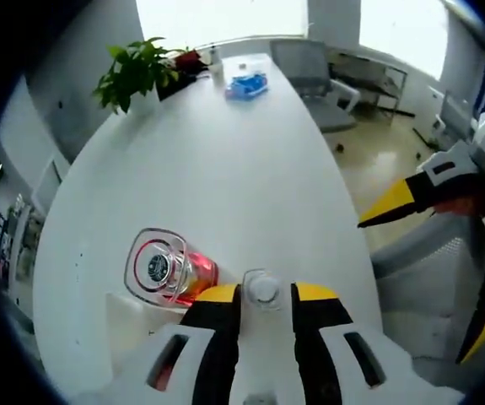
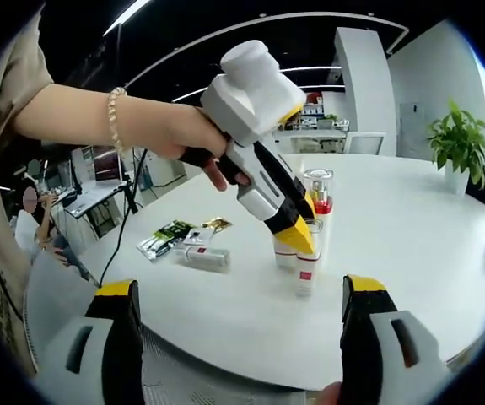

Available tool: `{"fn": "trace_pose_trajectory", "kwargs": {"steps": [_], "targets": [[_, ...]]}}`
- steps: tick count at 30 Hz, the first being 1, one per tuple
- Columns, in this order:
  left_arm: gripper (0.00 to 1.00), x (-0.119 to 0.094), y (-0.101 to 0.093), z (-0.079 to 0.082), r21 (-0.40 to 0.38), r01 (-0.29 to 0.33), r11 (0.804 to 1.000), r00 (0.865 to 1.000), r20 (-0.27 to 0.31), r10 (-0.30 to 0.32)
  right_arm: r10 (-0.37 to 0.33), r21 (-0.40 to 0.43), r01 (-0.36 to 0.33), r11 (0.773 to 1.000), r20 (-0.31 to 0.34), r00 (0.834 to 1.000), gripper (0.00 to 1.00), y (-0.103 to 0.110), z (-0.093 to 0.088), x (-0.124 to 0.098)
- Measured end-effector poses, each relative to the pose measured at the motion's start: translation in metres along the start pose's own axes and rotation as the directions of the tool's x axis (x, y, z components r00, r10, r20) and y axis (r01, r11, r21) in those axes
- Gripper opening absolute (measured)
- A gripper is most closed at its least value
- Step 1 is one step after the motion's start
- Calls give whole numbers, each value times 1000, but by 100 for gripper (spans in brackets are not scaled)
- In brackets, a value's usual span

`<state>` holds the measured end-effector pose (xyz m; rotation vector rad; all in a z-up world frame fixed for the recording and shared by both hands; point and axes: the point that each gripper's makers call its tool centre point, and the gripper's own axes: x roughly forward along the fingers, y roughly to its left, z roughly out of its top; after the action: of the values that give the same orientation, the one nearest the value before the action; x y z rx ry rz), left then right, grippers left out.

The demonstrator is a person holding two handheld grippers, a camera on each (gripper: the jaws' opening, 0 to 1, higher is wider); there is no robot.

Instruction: Arrange the skincare products in the storage area until every visible bottle or jar stands upright without overlapping.

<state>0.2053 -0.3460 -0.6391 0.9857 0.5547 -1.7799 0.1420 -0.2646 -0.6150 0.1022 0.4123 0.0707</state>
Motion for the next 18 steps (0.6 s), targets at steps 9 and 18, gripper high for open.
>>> {"fn": "trace_pose_trajectory", "kwargs": {"steps": [9, 18], "targets": [[30, -18, 1, -5, -27, -35, 999, 999, 18, 35, 17, -17, -17, 1000, -16, 1000, 100, 4, -2, 1], [40, -37, 0, -17, -88, -70, 994, 996, 41, 74, 31, -29, -31, 999, -30, 999, 100, 6, -4, 2]]}}
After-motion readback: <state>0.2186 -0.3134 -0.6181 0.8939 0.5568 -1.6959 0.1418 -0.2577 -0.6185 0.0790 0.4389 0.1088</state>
